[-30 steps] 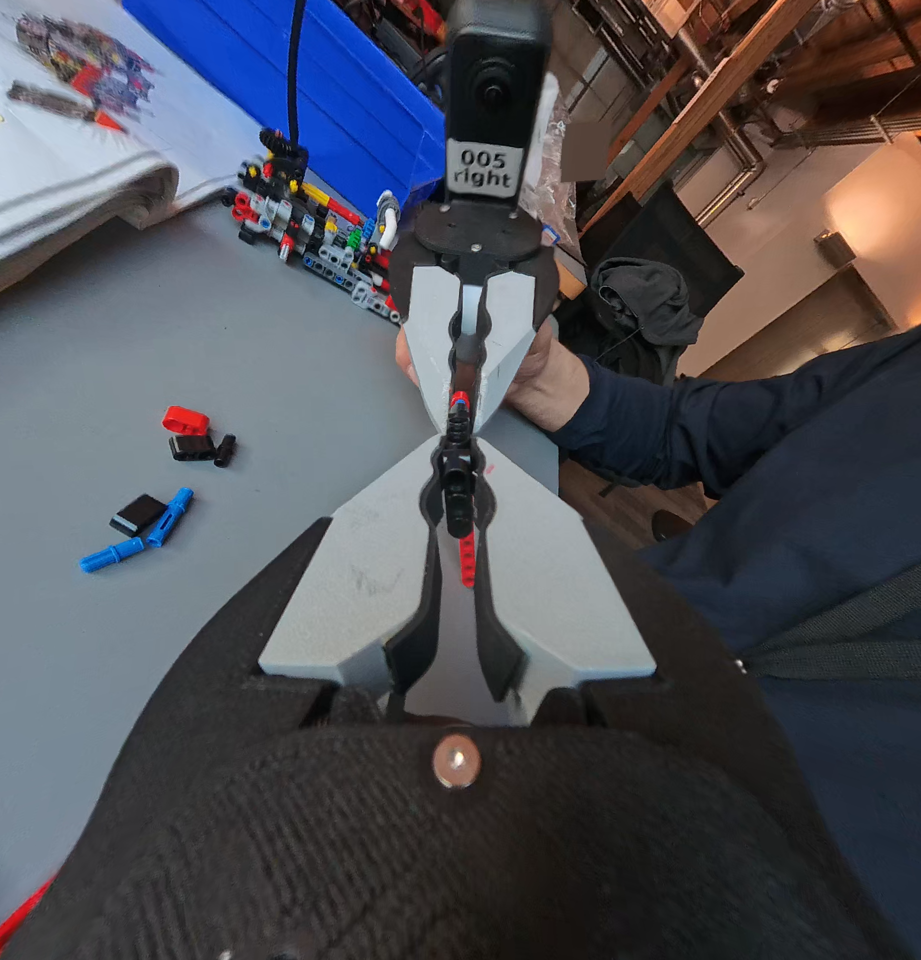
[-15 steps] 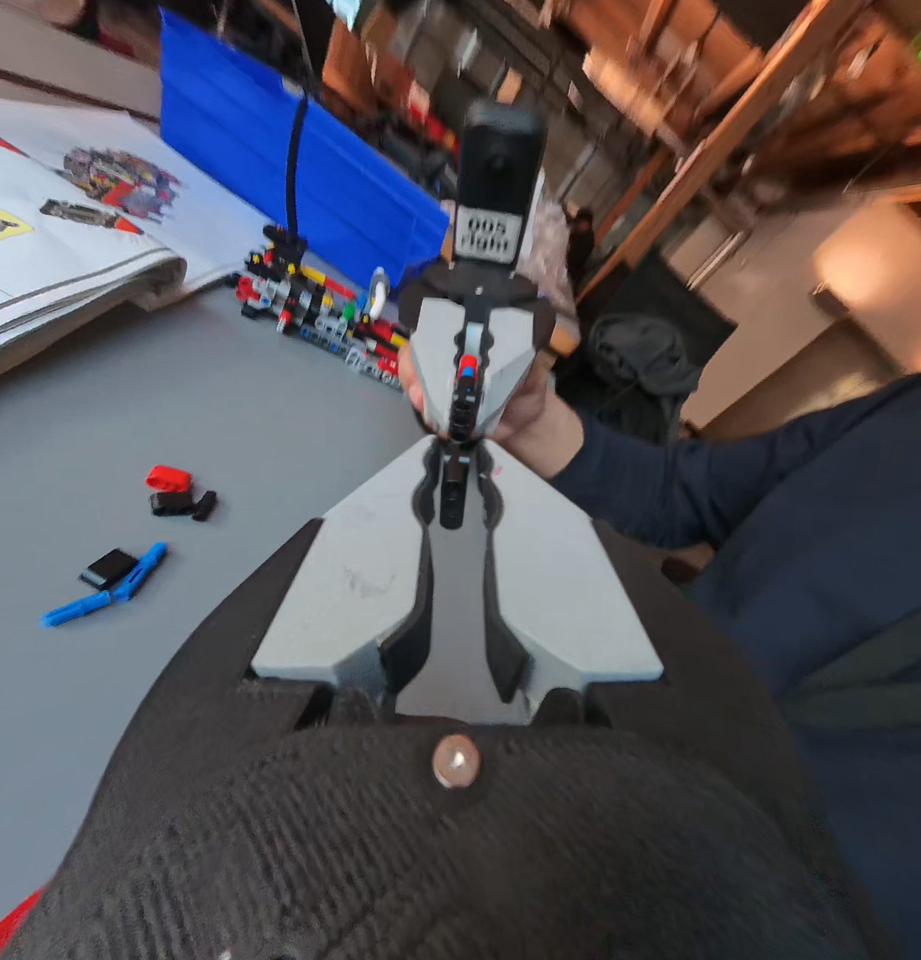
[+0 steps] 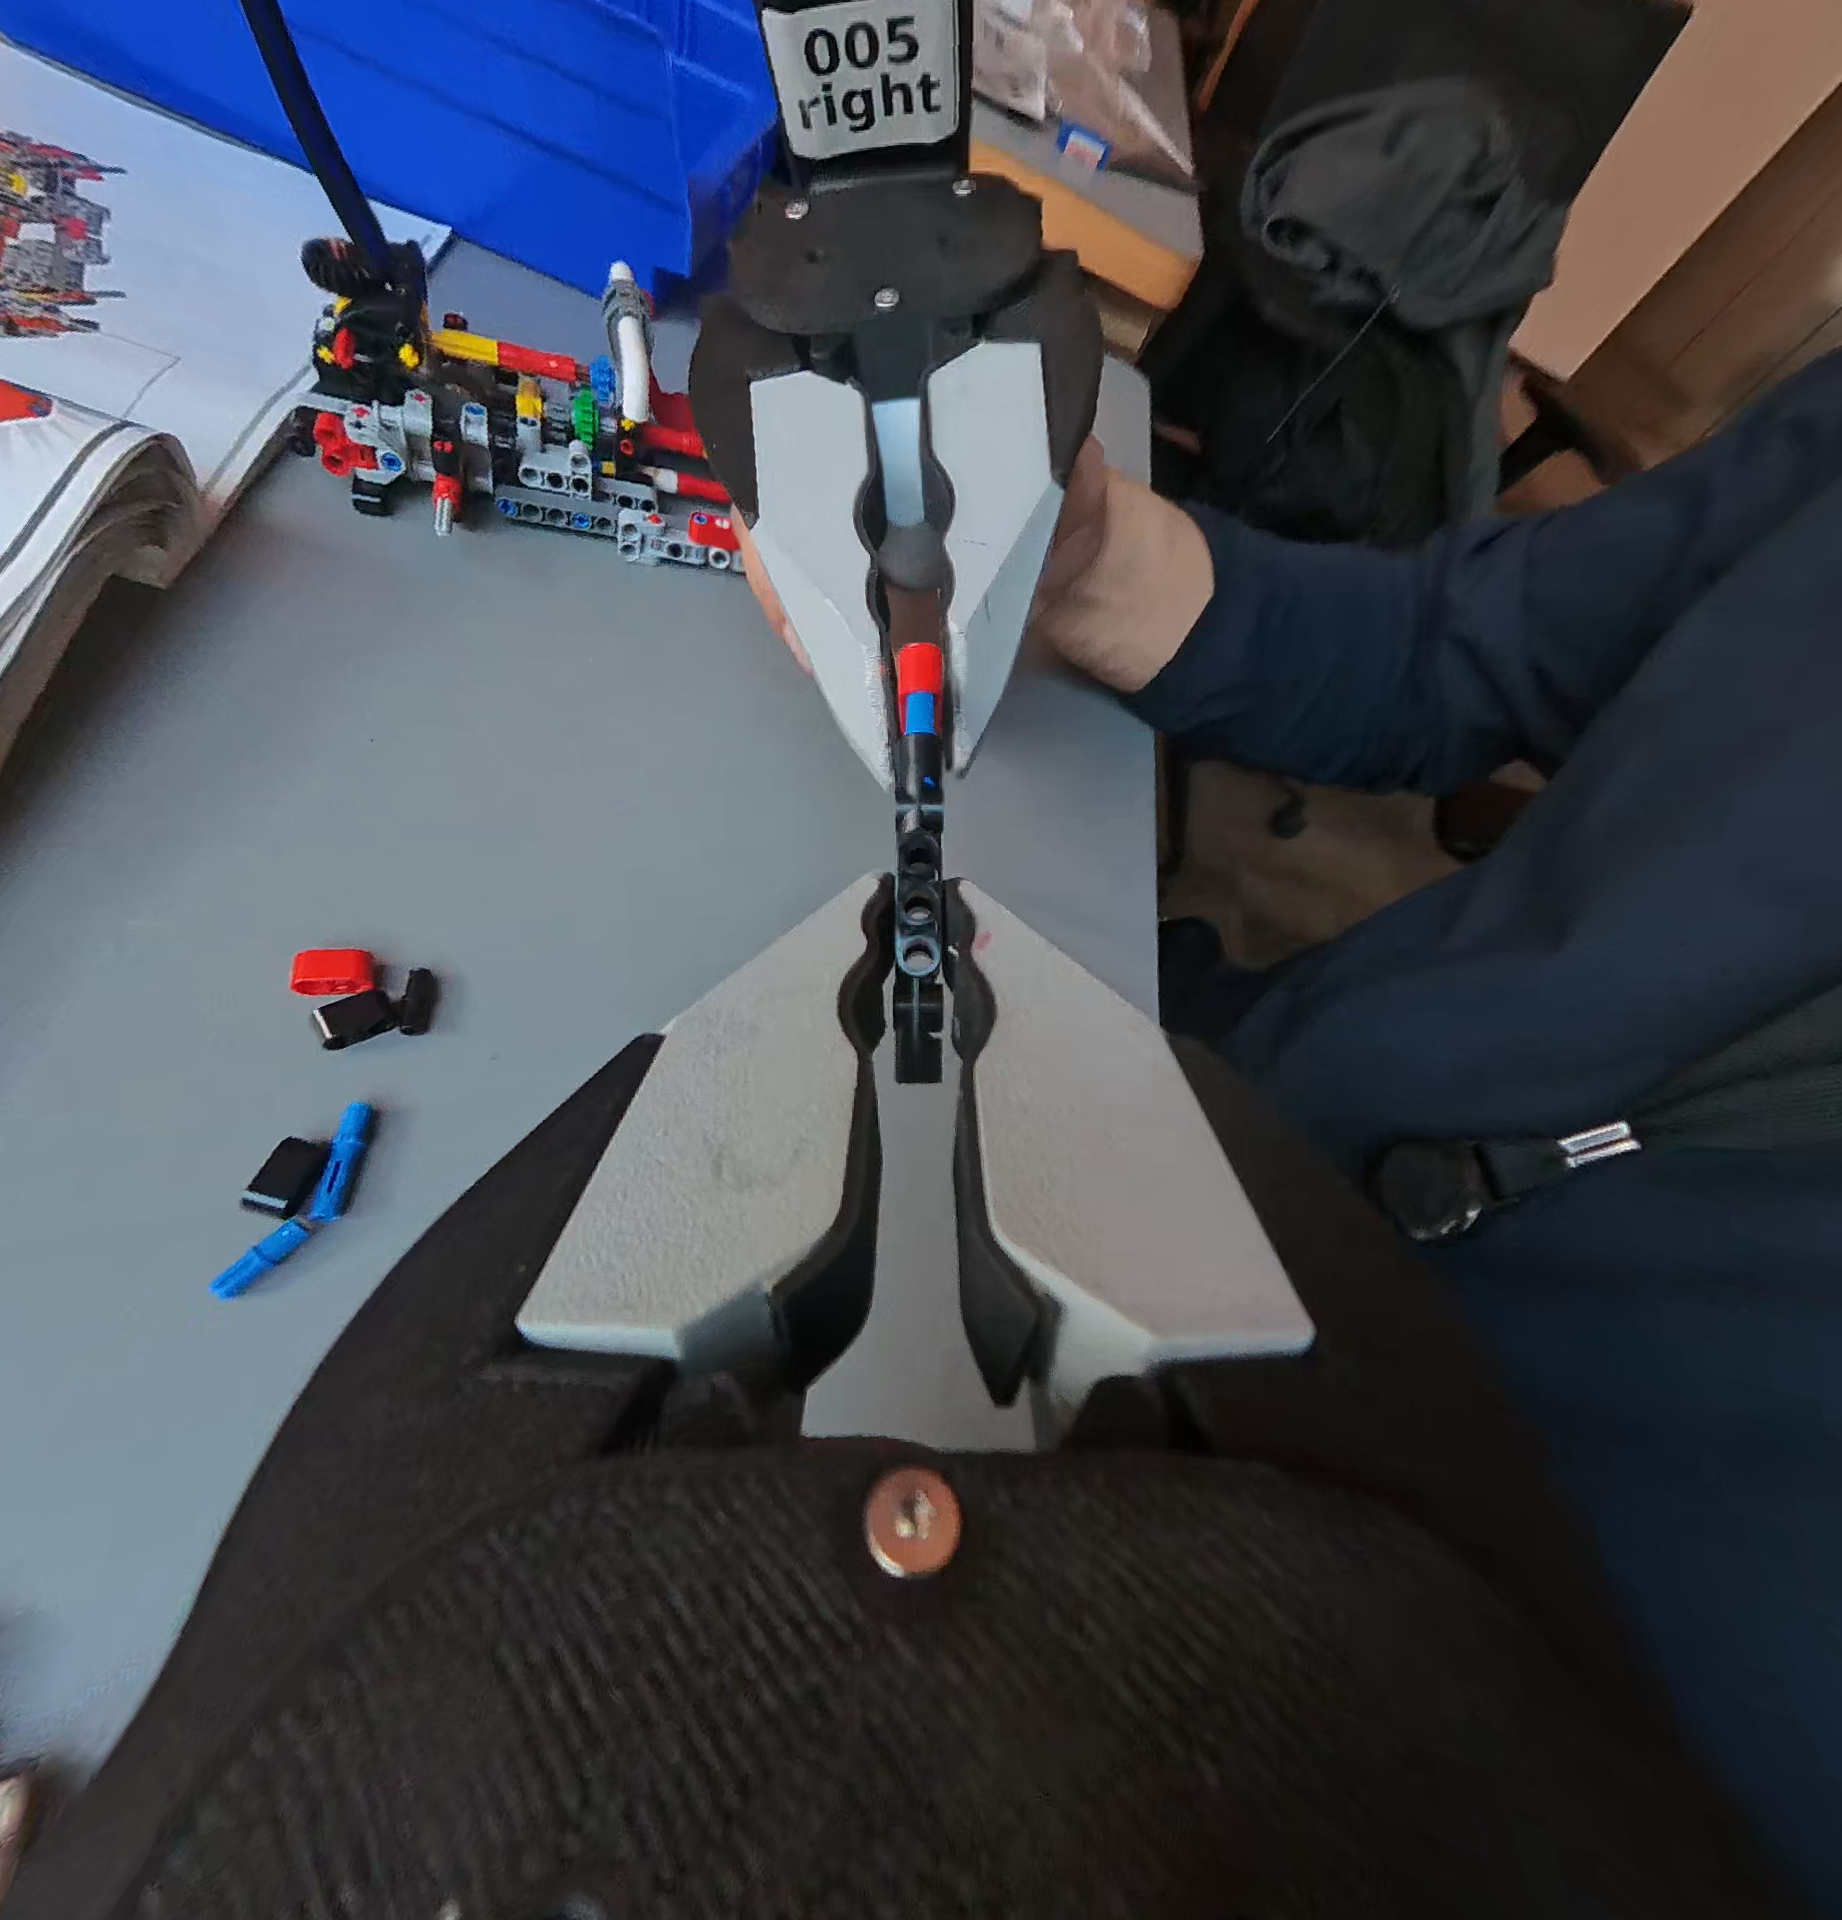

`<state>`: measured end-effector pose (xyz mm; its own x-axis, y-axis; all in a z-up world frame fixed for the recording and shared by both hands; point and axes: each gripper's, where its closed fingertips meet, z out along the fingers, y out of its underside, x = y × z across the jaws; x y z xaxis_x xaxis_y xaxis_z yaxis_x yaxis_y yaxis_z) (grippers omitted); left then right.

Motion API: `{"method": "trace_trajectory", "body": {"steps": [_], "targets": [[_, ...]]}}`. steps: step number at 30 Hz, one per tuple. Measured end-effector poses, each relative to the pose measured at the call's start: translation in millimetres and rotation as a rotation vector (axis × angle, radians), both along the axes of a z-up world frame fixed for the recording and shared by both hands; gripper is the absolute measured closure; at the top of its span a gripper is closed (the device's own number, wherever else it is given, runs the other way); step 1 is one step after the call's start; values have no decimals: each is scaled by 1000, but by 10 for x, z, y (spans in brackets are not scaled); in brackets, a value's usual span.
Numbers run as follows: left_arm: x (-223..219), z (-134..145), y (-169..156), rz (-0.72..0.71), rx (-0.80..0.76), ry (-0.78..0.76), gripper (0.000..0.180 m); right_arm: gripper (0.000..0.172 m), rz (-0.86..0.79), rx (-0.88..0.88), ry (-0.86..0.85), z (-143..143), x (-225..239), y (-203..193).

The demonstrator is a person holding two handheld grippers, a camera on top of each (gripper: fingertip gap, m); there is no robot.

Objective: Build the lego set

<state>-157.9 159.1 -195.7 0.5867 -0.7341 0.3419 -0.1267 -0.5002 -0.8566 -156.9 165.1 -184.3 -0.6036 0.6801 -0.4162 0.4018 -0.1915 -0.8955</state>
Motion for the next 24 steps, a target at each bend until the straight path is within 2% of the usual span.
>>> {"method": "trace_trajectory", "body": {"steps": [2,4,5,10,13,24], "targets": [[6,-67,4,5,-30,-9,175,168,-4,55,-25,-81,-9,9],[9,-159,-13,-10,-43,52,171,167,-2,99,-48,-150,-16,-11],[-5,-182,-9,-10,-15,93,174,167,4,103,-51,-156,-15,-25],[6,-160,-37,-39,57,137,174,167,10,99,-43,-138,-14,-35],[-9,-136,18,7,103,156,172,168,2,99,-47,-154,-20,-22],[-45,-191,-1,34,109,217,170,167,-8,138,-64,-249,-59,-45]]}}
